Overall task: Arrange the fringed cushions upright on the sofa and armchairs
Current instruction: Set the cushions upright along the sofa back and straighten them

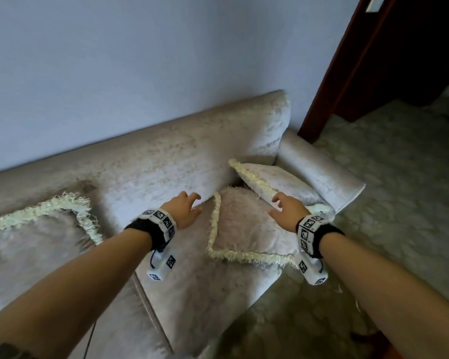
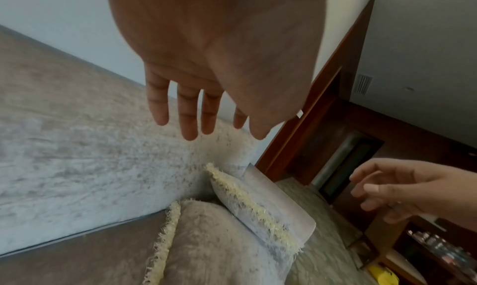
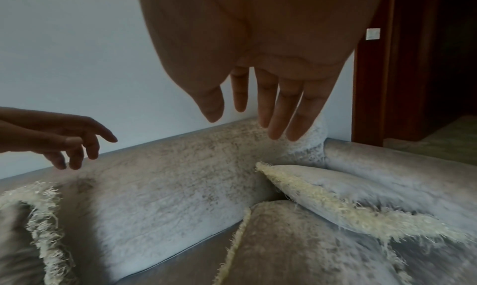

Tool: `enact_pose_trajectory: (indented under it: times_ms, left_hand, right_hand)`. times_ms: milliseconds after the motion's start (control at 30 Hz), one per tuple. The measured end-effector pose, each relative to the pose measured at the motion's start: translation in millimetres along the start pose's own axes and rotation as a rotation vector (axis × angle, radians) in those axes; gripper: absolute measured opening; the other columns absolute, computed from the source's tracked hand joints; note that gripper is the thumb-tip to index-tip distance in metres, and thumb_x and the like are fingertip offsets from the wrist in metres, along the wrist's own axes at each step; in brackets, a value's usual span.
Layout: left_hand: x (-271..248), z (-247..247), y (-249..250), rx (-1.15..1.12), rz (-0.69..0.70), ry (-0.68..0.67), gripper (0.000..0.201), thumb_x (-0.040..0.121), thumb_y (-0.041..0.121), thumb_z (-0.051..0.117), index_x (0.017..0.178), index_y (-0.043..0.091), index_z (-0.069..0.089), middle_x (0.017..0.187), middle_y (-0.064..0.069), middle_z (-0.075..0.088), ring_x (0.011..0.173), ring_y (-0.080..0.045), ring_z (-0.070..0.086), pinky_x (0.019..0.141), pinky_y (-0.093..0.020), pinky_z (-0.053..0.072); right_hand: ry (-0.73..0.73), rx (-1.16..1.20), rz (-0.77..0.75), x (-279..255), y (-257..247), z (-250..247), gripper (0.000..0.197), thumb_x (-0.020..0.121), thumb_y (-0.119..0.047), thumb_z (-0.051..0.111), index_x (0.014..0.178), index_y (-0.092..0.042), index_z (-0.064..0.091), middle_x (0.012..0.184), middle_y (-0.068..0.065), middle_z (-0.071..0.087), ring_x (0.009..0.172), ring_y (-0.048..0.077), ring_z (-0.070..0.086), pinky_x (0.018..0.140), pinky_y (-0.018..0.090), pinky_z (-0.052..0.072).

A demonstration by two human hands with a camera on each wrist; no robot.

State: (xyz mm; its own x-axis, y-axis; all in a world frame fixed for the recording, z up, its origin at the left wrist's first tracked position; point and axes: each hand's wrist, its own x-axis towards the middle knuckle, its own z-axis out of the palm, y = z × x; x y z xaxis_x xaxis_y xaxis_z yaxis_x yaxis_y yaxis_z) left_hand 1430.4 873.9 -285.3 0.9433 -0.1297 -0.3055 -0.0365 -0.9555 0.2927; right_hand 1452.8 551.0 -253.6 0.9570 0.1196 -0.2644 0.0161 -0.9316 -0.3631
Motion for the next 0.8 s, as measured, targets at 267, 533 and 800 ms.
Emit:
enact_pose_trajectory:
  times_ms: [267,533,800]
  left_hand:
    - [97.3,30.7,50.7,0.033,-0.007,-0.087,0.051,0.098,0.049,0.038,0.143,0.025,0.031,0.134,-0.01,0.041,0.11,-0.032,0.056,0.089,-0.046,0.05]
    - [227.1,40.4,109.2,-0.012,0.024,-0.186,0.049,0.098,0.048,0.039,0.142,0.025,0.035,0.136,-0.01,0.042,0.109,-0.03,0.058,0.091,-0.043,0.05]
    - [322.1,51.6,178.1,-0.042,0.026,-0.218,0.052,0.096,0.05,0.04,0.142,0.026,0.035,0.135,-0.011,0.046,0.109,-0.03,0.059,0.092,-0.045,0.05]
  right_hand:
    - [-0.044,0.083,0.098,56.5,100.1,0.6,0.033,0.093,-0.036,0.059,0.122,-0.025,0.049,0.122,0.004,0.057,0.1,0.022,0.059,0.085,0.035,0.051]
    - [-0.045,0.136,0.2,152.0,181.2,-36.0,0.02,0.093,-0.031,0.06,0.11,-0.025,0.052,0.112,-0.002,0.059,0.089,0.016,0.058,0.074,0.028,0.049]
    - [-0.079,0.121,0.254,229.5,255.5,-81.7,0.022,0.092,-0.028,0.059,0.112,-0.029,0.048,0.115,0.004,0.063,0.086,0.018,0.064,0.073,0.033,0.057]
